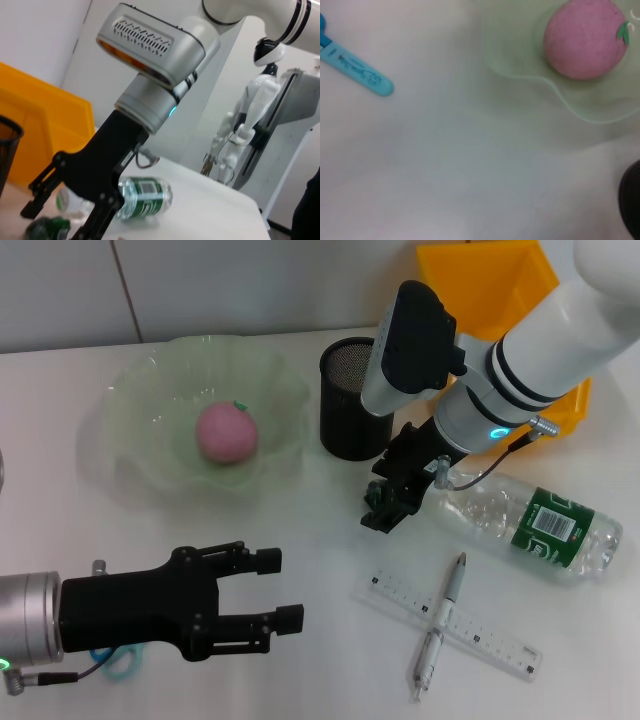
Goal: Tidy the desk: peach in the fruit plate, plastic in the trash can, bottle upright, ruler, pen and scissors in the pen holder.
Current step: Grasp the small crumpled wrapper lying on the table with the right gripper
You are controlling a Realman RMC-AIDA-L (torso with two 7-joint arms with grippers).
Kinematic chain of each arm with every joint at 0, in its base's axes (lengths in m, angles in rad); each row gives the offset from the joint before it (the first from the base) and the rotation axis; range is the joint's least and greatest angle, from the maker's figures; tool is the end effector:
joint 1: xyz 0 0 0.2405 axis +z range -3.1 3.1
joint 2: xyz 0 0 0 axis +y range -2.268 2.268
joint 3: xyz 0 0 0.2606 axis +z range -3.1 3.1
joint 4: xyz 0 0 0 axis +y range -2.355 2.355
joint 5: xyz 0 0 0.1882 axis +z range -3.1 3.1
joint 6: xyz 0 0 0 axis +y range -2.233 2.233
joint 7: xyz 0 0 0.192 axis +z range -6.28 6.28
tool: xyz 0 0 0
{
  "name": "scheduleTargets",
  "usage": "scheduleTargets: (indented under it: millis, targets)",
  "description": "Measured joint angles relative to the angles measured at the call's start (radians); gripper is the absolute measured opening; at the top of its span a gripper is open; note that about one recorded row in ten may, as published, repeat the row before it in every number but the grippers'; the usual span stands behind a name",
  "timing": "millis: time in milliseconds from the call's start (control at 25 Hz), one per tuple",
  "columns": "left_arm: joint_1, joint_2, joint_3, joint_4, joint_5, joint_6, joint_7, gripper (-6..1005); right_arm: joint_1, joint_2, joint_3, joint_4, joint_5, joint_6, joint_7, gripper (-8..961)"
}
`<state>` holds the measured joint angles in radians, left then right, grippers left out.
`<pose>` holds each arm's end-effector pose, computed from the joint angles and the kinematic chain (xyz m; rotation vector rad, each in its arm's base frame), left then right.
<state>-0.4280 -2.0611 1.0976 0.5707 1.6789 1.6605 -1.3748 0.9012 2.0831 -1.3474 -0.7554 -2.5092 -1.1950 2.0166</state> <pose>-0.2121 0.2654 -0.0744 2.9000 0.6810 0.9212 0.1961 0.3993 -0.1037 -2.8288 0.3274 -0.5138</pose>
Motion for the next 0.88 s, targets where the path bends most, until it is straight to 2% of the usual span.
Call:
scheduleTargets:
  millis: [240, 640, 880]
  targets:
    - [-0.004, 0.016, -0.004, 0.016, 0.075, -0.060, -0.065, 800, 0.003, 0.000, -0.001, 0.005, 0.000, 0.002, -0.001, 755]
    - [0.024, 0.031, -0.015, 0.065, 0.091, -0.126, -0.092, 800, 0.005, 0.000, -0.003, 0.005, 0.000, 0.002, 0.001, 753]
    - [0.030, 0.042, -0.030, 0.073, 0.102, -0.123, -0.093, 800, 0.005, 0.000, -0.003, 0.007, 0.000, 0.001, 0.002, 729]
